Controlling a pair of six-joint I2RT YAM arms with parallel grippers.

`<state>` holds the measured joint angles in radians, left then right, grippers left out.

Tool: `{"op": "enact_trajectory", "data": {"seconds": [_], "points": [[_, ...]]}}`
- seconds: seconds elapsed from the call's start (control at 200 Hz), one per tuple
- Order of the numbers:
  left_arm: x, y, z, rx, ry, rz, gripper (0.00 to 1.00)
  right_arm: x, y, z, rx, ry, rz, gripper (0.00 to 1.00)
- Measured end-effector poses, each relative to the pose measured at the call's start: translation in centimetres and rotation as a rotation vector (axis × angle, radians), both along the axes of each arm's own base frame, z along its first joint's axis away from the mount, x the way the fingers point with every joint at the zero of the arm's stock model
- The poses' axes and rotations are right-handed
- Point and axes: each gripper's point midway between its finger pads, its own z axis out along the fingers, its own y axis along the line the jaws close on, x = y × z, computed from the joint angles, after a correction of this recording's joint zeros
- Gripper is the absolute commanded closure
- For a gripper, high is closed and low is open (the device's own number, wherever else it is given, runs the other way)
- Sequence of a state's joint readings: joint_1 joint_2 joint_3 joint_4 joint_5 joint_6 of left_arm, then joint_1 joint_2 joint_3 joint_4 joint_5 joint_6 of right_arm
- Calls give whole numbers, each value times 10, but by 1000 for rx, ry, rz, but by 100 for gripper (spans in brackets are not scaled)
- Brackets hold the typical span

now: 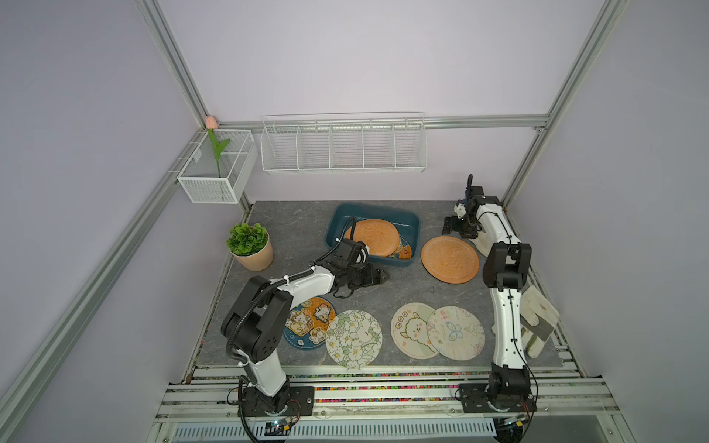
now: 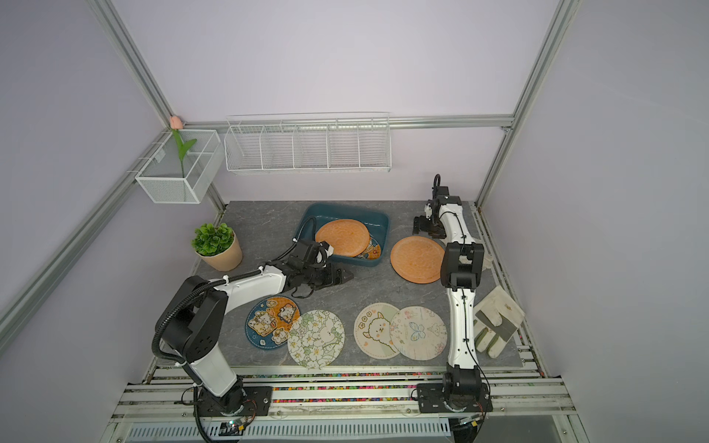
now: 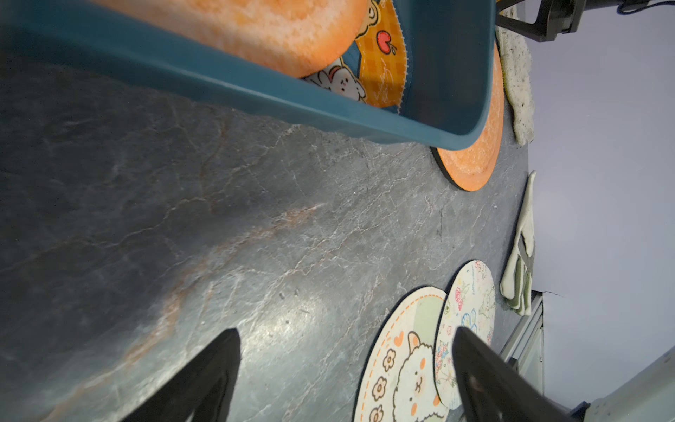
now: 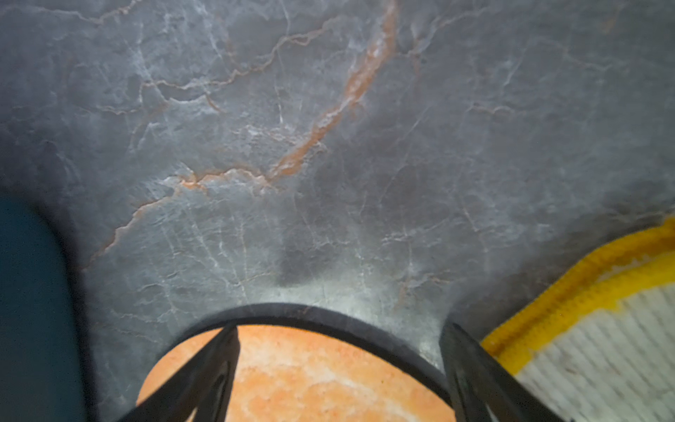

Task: Put the coasters into the storage box
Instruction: Move the coaster to the center of the board.

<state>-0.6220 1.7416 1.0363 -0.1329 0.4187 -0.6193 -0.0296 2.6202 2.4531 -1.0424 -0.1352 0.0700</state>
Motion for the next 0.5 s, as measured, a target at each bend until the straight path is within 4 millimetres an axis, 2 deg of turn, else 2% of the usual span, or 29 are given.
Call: {"op": "enact_trajectory", "data": {"seconds": [0.195, 0.5], "points": [[1, -5, 4, -6, -9, -7, 9, -25, 5, 1, 32, 39, 10, 11], [-5, -19, -4, 2, 3, -41, 9, -62, 13, 2, 70, 102, 30, 9]]}}
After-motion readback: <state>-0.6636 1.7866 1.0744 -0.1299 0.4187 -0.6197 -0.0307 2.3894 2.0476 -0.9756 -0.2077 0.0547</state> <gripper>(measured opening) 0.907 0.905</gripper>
